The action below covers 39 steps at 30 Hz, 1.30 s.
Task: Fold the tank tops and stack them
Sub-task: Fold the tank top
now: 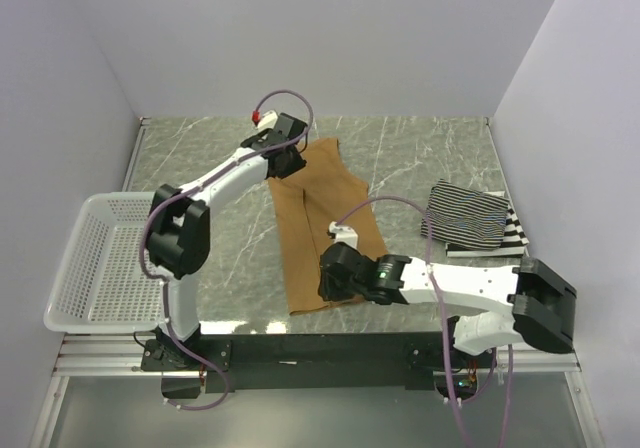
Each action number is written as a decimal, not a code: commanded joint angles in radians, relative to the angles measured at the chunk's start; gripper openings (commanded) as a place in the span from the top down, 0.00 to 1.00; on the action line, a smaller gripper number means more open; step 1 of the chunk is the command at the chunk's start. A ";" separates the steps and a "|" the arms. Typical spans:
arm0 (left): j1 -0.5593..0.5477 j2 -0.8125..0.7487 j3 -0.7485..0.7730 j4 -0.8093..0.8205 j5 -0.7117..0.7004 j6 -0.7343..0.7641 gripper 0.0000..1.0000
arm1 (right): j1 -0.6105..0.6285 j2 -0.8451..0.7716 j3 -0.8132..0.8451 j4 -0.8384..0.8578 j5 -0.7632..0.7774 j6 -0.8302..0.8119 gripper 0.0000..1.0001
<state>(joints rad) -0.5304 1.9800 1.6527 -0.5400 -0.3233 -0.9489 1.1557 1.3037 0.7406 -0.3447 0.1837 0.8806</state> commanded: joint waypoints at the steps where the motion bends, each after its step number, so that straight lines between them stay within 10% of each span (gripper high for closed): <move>1: 0.010 -0.061 -0.051 -0.009 -0.034 -0.062 0.71 | 0.012 0.090 0.092 -0.002 0.045 -0.051 0.67; 5: 0.012 -0.018 -0.093 -0.002 0.003 -0.060 0.88 | 0.013 0.216 0.132 0.010 0.040 -0.091 0.72; 16: 0.021 0.098 -0.125 0.055 0.041 -0.011 0.93 | 0.114 0.365 0.181 -0.022 0.056 -0.060 0.80; 30: 0.113 0.138 -0.008 0.000 0.122 0.171 0.80 | 0.170 0.580 0.537 0.026 -0.113 -0.127 0.73; 39: 0.115 -0.032 0.070 0.083 0.273 0.239 0.55 | 0.046 0.246 0.361 0.023 -0.043 -0.123 0.56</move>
<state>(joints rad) -0.4030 2.0830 1.6642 -0.5251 -0.1261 -0.7490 1.2510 1.7065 1.1465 -0.3126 0.0906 0.7609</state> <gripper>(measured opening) 0.426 0.432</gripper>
